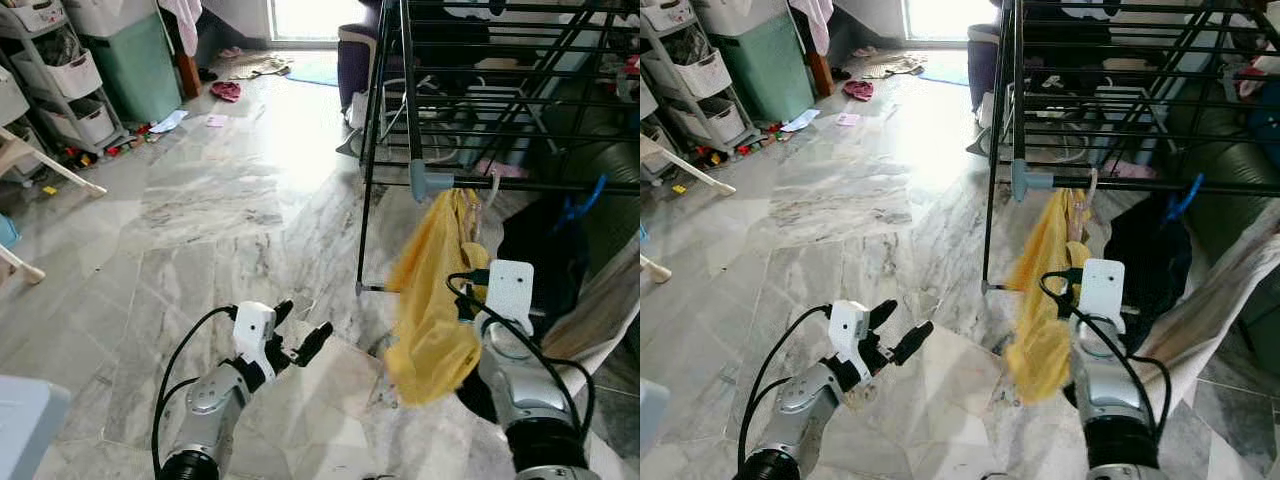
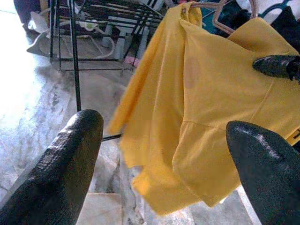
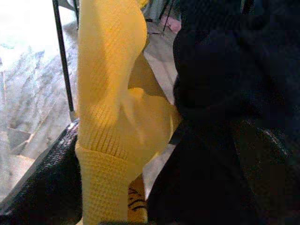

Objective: Hang hanger

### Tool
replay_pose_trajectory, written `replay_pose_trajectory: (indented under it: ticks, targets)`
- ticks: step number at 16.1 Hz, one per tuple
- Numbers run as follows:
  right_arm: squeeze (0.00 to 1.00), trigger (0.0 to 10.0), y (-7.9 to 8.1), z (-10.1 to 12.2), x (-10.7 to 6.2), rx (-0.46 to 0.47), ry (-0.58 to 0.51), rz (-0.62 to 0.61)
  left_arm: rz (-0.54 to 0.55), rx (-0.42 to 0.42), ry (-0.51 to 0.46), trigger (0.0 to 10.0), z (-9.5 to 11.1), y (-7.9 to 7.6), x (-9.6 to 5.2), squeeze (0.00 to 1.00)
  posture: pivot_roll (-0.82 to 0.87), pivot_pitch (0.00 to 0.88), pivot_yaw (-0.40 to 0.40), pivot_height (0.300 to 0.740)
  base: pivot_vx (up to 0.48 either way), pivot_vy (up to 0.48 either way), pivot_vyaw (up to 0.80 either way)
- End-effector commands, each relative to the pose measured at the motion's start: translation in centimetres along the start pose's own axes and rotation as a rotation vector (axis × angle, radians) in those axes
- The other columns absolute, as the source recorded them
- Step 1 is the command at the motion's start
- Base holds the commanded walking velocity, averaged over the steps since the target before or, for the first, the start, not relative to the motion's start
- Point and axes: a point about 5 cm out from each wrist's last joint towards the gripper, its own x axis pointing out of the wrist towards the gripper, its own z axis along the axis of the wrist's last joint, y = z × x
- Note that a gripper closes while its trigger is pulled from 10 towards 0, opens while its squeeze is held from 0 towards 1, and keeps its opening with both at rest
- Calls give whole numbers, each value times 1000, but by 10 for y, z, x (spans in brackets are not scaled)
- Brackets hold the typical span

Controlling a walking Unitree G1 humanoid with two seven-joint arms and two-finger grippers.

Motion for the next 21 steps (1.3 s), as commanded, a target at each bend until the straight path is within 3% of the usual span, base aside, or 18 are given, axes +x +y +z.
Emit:
replay_pose_trajectory:
  ticks: [1, 9, 10, 11, 15, 21]
  targets:
    - [0, 10000, 4, 6, 2, -34, -27, 37, -17, 13, 13, 10000, 1, 0, 2, 0, -203, 83, 26, 740, 0, 0, 0]
    - [0, 10000, 4, 33, 17, -143, -88, 183, 28, -1, 42, 10000, -10, 2, -1, 0, -185, 75, 5, 740, 0, 0, 0]
    - [0, 8392, 7, 37, 18, -160, -98, 212, 37, -4, 51, 10000, -12, 3, -2, 0, -182, 72, 3, 740, 0, 0, 0]
    - [0, 0, 8, 37, 18, -157, -96, 225, 42, -5, 55, 10000, -13, 3, -3, 0, -182, 72, 3, 740, 0, 0, 0]
    - [0, 0, 11, 34, 19, -149, -81, 265, 61, -10, 81, 10000, -20, 7, -7, 0, -184, 71, 3, 740, 0, 0, 0]
    - [0, 0, 20, 17, 15, -48, 8, 258, 90, -28, 161, 10000, -35, 11, -19, 0, -190, 67, 10, 740, 0, 0, 0]
